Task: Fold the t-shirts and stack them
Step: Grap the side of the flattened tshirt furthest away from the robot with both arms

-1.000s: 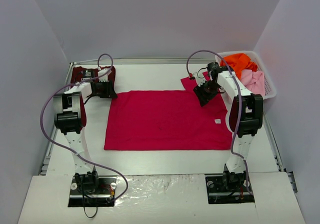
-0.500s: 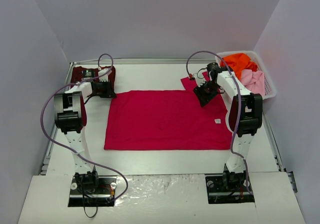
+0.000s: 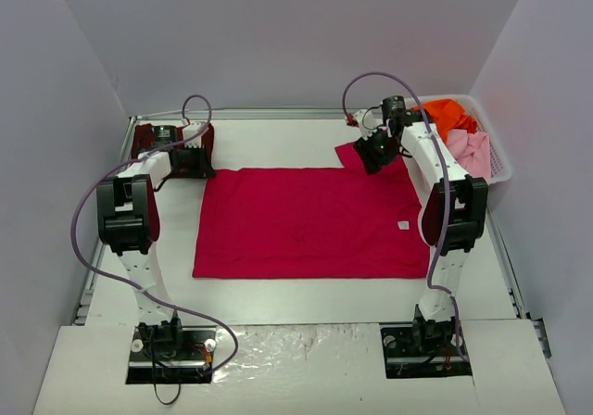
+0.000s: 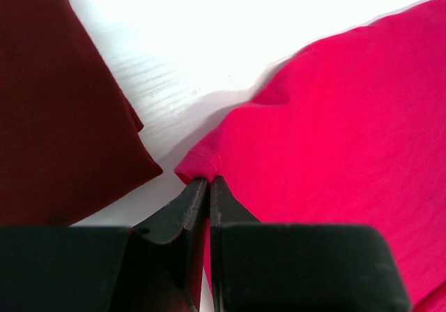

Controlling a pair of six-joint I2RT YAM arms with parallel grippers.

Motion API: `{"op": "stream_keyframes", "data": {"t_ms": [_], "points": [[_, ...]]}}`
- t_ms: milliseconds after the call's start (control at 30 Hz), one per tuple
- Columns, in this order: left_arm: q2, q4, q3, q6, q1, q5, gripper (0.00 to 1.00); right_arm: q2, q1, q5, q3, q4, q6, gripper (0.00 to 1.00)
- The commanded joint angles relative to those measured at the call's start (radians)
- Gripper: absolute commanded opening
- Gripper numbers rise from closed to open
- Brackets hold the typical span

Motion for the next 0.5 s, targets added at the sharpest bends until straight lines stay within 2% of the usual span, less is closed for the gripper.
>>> {"op": "stream_keyframes", "data": {"t_ms": [0,367,467], "points": [[-0.098,0.023,0.003,0.005,-0.016,-0.011,0.02,-0.01,-0.003,0.039,0.085,0.055,0.057,0.45],[-0.127,0.023,-0.018,0.016,-0.036,-0.049,0.02,0.322,-0.009,0.185,0.503,0.157,0.179,0.48],[-0.133,0.023,-0.032,0.023,-0.041,-0.051,0.02,0.38,-0.014,0.237,0.55,0.19,0.192,0.49]]}}
